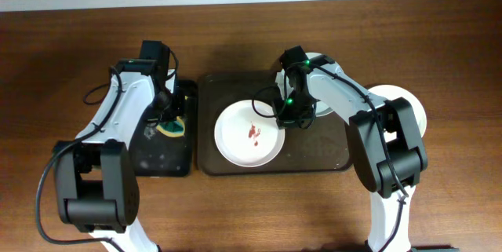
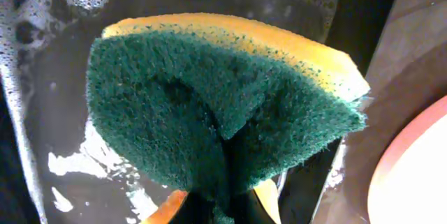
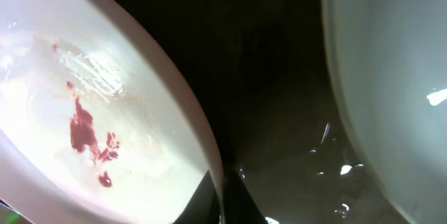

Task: Clean dirty plates on tray and stack at the side
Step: 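Wet the sponge in the black tray with the left gripper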

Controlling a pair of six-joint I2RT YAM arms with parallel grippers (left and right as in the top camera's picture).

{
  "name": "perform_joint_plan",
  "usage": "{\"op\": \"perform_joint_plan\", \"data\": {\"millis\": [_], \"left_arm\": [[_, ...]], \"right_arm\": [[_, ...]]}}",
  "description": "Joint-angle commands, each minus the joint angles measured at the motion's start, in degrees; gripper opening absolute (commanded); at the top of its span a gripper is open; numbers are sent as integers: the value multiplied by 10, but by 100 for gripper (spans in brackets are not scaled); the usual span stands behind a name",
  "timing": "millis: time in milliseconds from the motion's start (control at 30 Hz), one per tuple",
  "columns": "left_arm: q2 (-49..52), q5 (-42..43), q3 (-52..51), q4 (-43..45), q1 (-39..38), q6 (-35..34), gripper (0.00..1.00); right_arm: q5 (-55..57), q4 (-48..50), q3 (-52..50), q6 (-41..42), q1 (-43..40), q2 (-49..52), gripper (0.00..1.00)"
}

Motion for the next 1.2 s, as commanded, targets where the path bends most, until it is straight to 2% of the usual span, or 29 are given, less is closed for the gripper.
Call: {"op": "perform_joint_plan", "data": {"millis": [0, 67, 233, 367, 733, 800, 900, 1000, 1167], "left_arm": [[-57, -8, -2, 10, 0, -1, 0], [-82, -10, -2, 39, 0, -1, 0], [-148, -80, -2, 113, 0, -1, 0], [-184, -112, -2, 118, 0, -1, 0], [-214, -111, -10, 114, 0, -1, 0], [-213, -99, -48, 114, 0, -4, 0], [-212, -75, -155, 125, 0, -48, 0], [-212, 7, -249, 160, 0, -48, 0], [-212, 39, -310, 179, 0, -111, 0]], "right_arm": [[10, 2, -5, 5, 3, -7, 4], [10, 2, -5, 5, 3, -7, 4], [10, 2, -5, 5, 3, -7, 4], [10, 2, -5, 5, 3, -7, 4], [10, 2, -5, 5, 3, -7, 4], [10, 2, -5, 5, 3, -7, 4], [10, 2, -5, 5, 3, -7, 4], [10, 2, -5, 5, 3, -7, 4], [10, 2, -5, 5, 3, -7, 4]]}}
